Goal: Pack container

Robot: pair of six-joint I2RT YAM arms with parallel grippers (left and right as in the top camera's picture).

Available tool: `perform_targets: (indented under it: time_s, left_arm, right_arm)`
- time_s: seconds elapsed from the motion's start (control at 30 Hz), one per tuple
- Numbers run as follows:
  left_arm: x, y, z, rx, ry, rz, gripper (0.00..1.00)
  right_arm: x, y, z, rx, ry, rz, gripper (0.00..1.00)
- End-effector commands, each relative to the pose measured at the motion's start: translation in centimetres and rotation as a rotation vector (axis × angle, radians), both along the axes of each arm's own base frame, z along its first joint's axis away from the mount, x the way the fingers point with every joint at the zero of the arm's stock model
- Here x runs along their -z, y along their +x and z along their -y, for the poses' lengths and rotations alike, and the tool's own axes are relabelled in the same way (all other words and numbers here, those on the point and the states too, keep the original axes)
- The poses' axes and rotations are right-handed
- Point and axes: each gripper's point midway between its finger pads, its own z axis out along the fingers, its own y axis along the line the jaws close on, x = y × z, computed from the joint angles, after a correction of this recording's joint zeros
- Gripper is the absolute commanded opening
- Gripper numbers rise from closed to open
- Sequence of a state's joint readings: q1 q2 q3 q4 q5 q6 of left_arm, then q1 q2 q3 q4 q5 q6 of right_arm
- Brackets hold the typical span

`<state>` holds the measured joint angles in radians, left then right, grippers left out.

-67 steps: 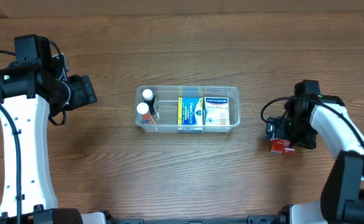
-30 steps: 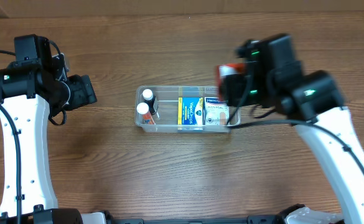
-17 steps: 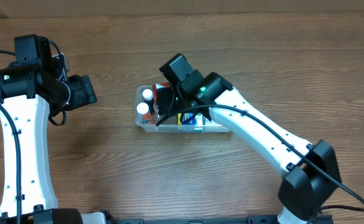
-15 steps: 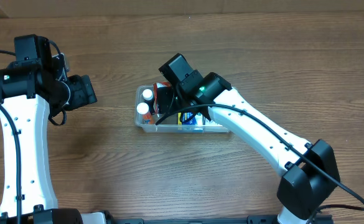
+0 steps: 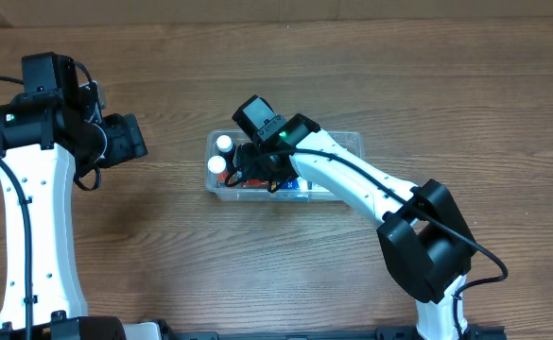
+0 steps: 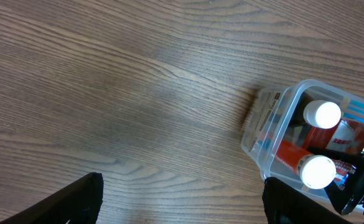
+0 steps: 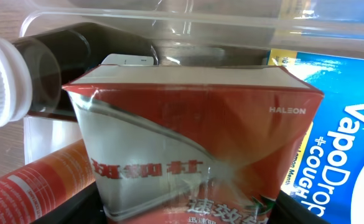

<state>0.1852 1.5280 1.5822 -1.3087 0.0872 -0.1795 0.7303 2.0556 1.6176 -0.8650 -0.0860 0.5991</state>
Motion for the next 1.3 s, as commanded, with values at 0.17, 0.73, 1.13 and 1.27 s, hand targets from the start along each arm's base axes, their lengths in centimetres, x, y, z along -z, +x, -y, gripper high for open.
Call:
perform_targets:
  time_s: [0.17, 0.73, 1.13, 1.27]
  left_arm:
    - [-0.2, -0.1, 0.1, 0.017, -0.002, 0.008, 0.84]
    - [-0.2, -0.1, 0.0, 0.021, 0.0, 0.007, 0.84]
    - [-2.3, -1.6, 2.3, 0.162, 0.001, 0.063, 1.0]
    - [-6.8, -4.5, 3.9, 0.225, 0.067, 0.24, 1.0]
  right_arm:
    - [-0.2, 0.0, -1.7, -0.022, 0.064, -0.013, 0.82]
    - [-15.7, 3.6, 12.2, 0.266, -0.064, 0.348, 0.79]
    - [-19.4, 1.0, 32.1, 0.519, -0.237, 0.314, 1.0]
    - [-22.9, -2.1, 31.6, 0.502, -0.174, 0.463, 1.0]
